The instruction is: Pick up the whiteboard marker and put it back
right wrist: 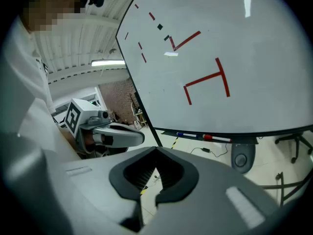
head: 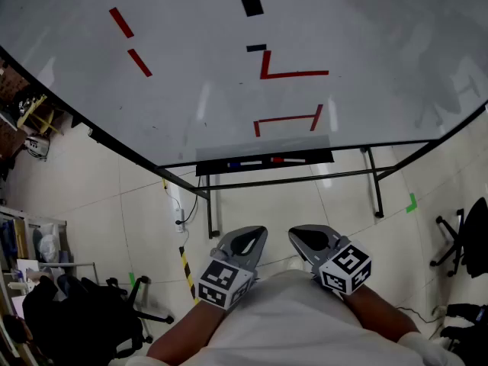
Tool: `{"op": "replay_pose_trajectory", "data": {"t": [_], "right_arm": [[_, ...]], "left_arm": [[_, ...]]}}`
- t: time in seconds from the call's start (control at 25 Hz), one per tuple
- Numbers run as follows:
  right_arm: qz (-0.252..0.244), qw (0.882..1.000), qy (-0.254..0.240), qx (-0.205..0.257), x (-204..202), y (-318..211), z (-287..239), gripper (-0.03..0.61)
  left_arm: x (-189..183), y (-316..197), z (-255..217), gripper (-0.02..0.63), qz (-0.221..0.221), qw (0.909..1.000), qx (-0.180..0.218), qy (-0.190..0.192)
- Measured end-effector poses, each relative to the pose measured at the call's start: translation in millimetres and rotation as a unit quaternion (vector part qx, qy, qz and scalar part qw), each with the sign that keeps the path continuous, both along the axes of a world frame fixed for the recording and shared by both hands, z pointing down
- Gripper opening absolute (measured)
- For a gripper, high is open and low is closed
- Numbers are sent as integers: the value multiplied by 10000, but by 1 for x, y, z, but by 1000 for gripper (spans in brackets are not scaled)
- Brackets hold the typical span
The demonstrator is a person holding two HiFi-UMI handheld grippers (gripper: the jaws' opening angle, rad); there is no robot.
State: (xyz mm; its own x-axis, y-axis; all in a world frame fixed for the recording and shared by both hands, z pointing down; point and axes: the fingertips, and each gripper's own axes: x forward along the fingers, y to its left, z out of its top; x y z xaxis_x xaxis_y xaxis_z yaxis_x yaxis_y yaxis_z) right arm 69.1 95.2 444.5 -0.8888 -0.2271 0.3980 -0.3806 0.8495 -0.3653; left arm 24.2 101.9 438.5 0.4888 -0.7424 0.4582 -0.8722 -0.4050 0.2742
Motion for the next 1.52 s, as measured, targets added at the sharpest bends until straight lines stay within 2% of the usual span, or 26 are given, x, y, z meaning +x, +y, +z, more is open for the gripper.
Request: {"op": "replay_pose_trajectory", "data": {"t": [0.28, 0.4, 0.52, 0.72, 0.92, 1.16, 1.36, 1.52], "right_arm": [[68, 9999, -97, -49, 59, -22, 0, 2], [39, 9998, -150, -111, 69, -26, 7, 2], [-55, 9996, -170, -205, 69, -22, 14, 2], [-20, 9995, -114, -280, 60, -31, 22, 2], [181, 9997, -44, -164, 33, -54, 17, 2], [593, 9982, 76, 6, -16, -87, 10, 2], [1018, 9947, 108, 129, -51, -114, 4, 2], [1065, 9938, 177, 263, -73, -122, 0, 2]], "left_arm": [[41, -13, -2, 17, -301, 9995, 46, -105], [55, -11, 2, 17, -276, 9994, 18, -214], [54, -9, 8, 17, -351, 9990, -85, -254], [31, -22, 16, 17, -458, 9985, -123, -274], [-9, -52, 15, 17, -365, 9988, -33, -327], [-55, -89, 10, 17, 230, 9987, 156, -422], [-90, -111, 12, 17, 746, 9938, 373, -730], [-103, -119, 18, 17, 1003, 9900, 467, -875]]}}
